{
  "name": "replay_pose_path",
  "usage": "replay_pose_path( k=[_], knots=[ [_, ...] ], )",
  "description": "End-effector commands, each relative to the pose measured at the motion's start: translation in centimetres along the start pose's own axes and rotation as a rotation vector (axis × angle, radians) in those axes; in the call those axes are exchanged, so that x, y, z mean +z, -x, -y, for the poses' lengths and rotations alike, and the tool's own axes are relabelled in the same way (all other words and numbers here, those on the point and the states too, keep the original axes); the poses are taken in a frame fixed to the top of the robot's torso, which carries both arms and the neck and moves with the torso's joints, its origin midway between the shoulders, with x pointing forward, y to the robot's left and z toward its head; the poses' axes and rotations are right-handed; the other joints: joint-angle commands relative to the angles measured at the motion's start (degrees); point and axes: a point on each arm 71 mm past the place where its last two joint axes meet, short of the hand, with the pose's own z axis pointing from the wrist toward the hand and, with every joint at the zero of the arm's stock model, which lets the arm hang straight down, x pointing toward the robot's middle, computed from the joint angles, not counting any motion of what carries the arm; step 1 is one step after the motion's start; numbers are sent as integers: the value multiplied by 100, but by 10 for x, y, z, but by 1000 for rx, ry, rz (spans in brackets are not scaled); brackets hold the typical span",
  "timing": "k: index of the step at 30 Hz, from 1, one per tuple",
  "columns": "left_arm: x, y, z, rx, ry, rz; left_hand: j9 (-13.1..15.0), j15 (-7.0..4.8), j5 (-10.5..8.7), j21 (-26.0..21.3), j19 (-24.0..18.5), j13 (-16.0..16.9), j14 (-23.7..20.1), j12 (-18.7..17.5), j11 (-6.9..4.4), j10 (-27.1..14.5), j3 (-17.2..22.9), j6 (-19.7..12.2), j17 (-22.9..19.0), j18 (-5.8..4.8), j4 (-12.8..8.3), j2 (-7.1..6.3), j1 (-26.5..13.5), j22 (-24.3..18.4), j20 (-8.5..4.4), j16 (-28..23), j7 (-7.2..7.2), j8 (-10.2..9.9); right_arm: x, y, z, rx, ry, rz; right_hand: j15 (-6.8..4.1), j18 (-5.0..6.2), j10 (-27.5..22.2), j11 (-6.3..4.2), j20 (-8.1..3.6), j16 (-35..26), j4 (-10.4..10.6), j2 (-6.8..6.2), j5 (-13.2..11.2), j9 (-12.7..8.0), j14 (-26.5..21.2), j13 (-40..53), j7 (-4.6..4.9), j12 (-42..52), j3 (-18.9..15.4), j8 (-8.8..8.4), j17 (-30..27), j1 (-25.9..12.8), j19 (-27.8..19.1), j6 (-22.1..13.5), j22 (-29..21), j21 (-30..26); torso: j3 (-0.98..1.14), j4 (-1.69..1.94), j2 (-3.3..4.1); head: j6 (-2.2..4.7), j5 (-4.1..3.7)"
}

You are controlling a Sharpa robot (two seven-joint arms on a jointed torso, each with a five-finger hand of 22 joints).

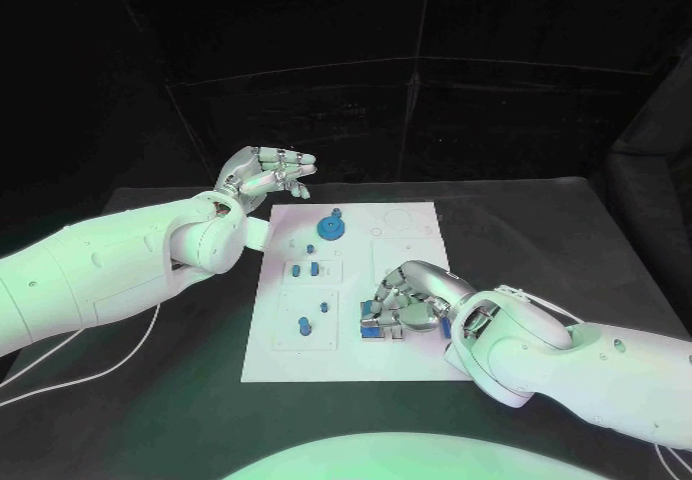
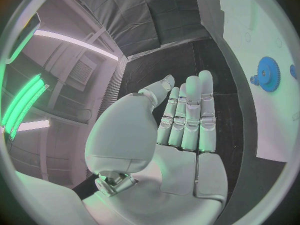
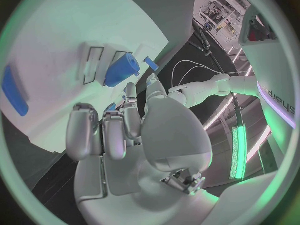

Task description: Assemble the parts on the task board

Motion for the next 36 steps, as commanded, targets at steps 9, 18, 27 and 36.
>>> replay_pose_path(
  k=[9,18,27,36],
  knots=[
    [0,-1,1,-7,-2,-10,2,-6,-16,-30,-29,5,-35,18,-11,-32,-34,-8,-7,29,-9,69,7,-8,14,-11,15,37,6,-5,3,-98,-21,-61,-55,-69,24,-36,-25,35,-209,137,-229,32,402,-5,-29,-27,57,44,414,309,33,46,18,38,-5,7,4,-9,9],
    [0,-1,1,-7,0,-11,1,-7,-16,-38,-31,4,-45,31,-10,-46,-55,-16,-24,30,-18,75,22,-19,14,-7,18,43,7,-5,4,-178,-52,-49,-102,-73,39,-95,-66,42,-579,321,-541,39,405,34,-96,-21,345,55,446,794,37,173,44,43,-1,-3,0,-29,17],
    [0,-1,1,-7,1,-11,1,-7,-16,-38,-31,4,-45,31,-10,-46,-55,-16,-24,30,-18,75,22,-19,14,-7,18,43,4,-3,6,-200,-54,-48,-111,-74,45,-106,-74,44,-639,345,-598,35,406,46,-107,-15,398,52,454,842,40,202,54,46,2,-4,-4,-30,22],
    [0,0,1,-6,2,-10,1,-7,-16,-38,-31,4,-45,31,-10,-46,-55,-16,-24,30,-18,75,22,-19,14,-7,18,43,2,-4,6,-192,-39,-61,-104,-78,47,-92,-76,44,-645,266,-658,26,407,48,-87,-23,362,36,460,734,44,208,69,51,-2,1,0,-21,13]
  ],
)
